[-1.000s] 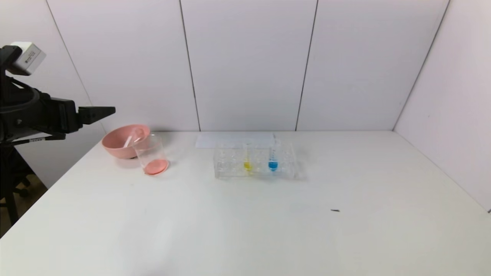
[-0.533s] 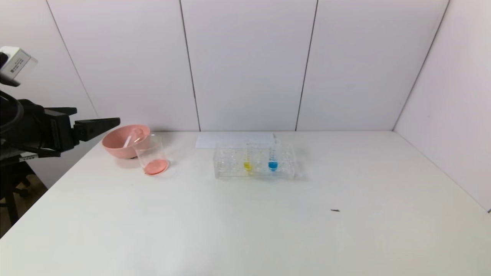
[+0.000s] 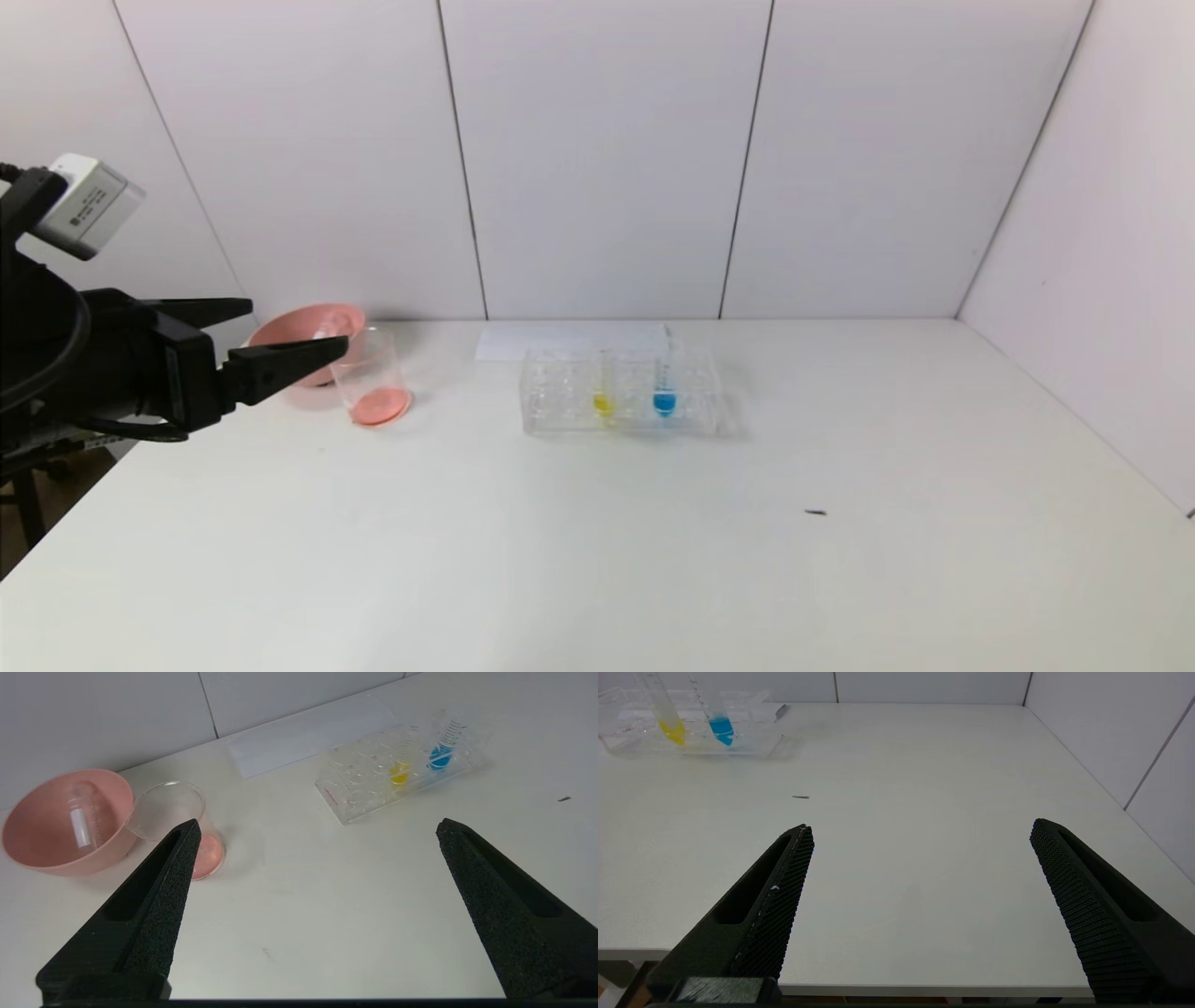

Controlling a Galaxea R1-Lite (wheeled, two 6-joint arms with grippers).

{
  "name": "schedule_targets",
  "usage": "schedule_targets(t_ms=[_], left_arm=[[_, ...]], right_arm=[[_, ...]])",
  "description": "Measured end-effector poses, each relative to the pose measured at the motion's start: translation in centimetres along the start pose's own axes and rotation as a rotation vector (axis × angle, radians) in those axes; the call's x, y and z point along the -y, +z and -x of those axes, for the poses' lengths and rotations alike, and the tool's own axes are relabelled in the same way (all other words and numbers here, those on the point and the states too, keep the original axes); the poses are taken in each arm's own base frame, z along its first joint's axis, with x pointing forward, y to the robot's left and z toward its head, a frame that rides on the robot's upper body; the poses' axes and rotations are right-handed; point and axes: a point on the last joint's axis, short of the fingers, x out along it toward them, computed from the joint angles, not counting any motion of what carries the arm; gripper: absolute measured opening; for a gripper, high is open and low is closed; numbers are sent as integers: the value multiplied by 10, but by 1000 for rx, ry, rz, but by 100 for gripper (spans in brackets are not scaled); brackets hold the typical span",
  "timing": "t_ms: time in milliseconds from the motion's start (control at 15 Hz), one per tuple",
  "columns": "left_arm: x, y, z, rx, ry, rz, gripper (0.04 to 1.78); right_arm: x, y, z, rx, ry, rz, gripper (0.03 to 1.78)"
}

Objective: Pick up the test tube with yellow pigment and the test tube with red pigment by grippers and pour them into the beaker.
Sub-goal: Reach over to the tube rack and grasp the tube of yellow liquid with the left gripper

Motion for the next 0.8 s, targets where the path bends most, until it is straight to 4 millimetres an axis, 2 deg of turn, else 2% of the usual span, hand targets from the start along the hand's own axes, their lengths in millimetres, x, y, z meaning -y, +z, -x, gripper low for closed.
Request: schedule_targets(t_ms=[467,800], left_arm=[[21,-6,-12,-33,-118,15,176],[30,-8,-36,-15,-177,28,176]], right_arm=[[0,0,0,0,0,0,170],[0,0,0,0,1,0,170]])
